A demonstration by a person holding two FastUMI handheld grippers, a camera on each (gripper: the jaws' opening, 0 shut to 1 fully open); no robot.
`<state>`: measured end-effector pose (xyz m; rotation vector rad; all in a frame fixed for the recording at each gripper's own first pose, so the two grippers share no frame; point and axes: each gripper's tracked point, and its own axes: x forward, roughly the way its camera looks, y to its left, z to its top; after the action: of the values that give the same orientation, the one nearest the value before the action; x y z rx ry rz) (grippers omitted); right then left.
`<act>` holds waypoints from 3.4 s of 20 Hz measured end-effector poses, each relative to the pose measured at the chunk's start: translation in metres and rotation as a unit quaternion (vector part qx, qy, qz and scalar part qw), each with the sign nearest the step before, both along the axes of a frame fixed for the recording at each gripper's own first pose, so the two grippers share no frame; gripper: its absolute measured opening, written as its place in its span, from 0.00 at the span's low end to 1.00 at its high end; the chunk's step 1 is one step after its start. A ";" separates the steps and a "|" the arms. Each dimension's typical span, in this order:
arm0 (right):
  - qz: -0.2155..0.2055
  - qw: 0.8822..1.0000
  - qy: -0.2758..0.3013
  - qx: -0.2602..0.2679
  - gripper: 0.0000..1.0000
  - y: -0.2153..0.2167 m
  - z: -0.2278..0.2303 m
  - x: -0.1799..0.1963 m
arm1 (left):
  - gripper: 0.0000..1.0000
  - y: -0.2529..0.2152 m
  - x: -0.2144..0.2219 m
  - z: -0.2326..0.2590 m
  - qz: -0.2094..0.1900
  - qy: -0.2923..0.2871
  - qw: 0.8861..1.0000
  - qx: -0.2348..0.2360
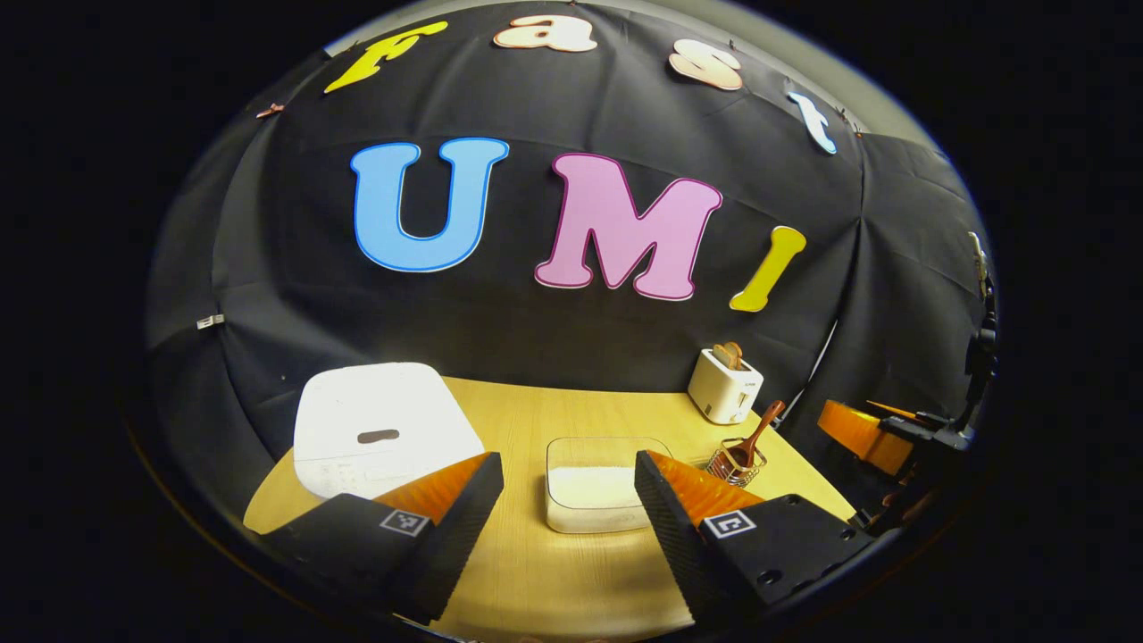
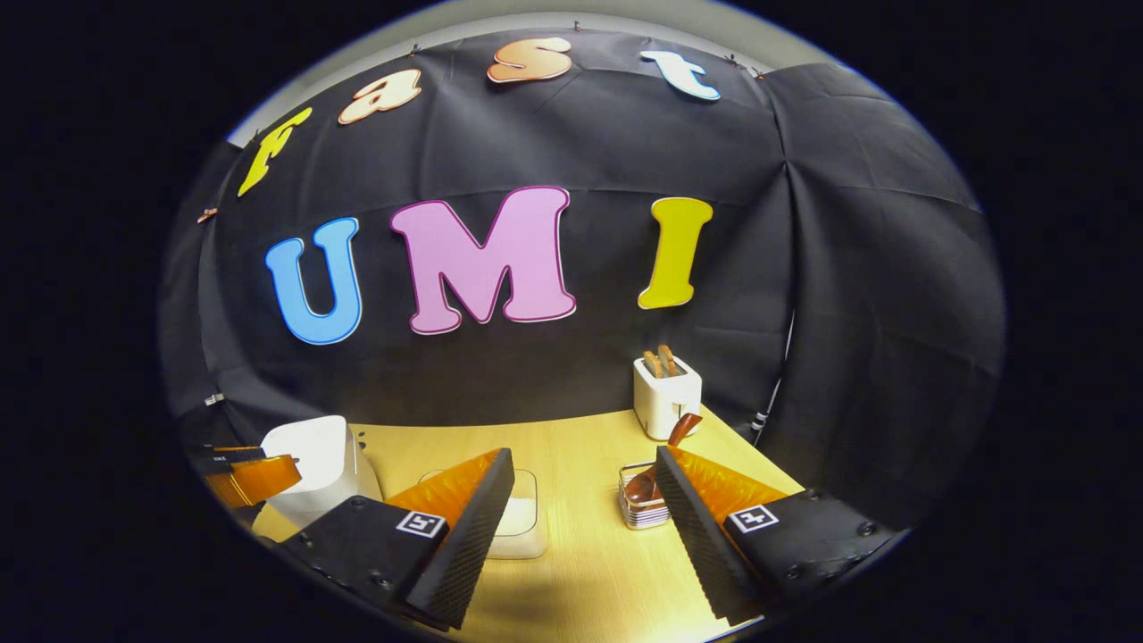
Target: Close the left gripper, press the button to open the rice cooker; take a wooden spoon from the chopstick holder with the right hand, scoop a spoonful of rice and pour it into the rice cooker, then put the wooden spoon back into the chopstick holder.
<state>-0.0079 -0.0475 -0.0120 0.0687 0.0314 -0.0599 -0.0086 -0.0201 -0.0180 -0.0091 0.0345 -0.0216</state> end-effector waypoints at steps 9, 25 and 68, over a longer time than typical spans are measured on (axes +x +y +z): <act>-0.017 0.999 0.032 0.028 0.98 -0.021 -0.021 0.007 | 0.95 0.062 0.023 0.021 0.087 -0.027 0.996 0.003; 0.039 0.997 0.069 0.024 0.98 0.025 -0.039 0.021 | 0.05 0.182 0.048 0.015 0.155 0.005 0.986 -0.062; 0.038 0.995 0.094 0.021 0.99 0.014 -0.055 0.031 | 0.06 0.211 0.089 0.077 0.186 0.005 0.981 -0.056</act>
<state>0.0227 -0.0336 -0.0669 0.1044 0.2243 0.0105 0.0801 0.1909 0.0585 -0.1292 0.0403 0.3517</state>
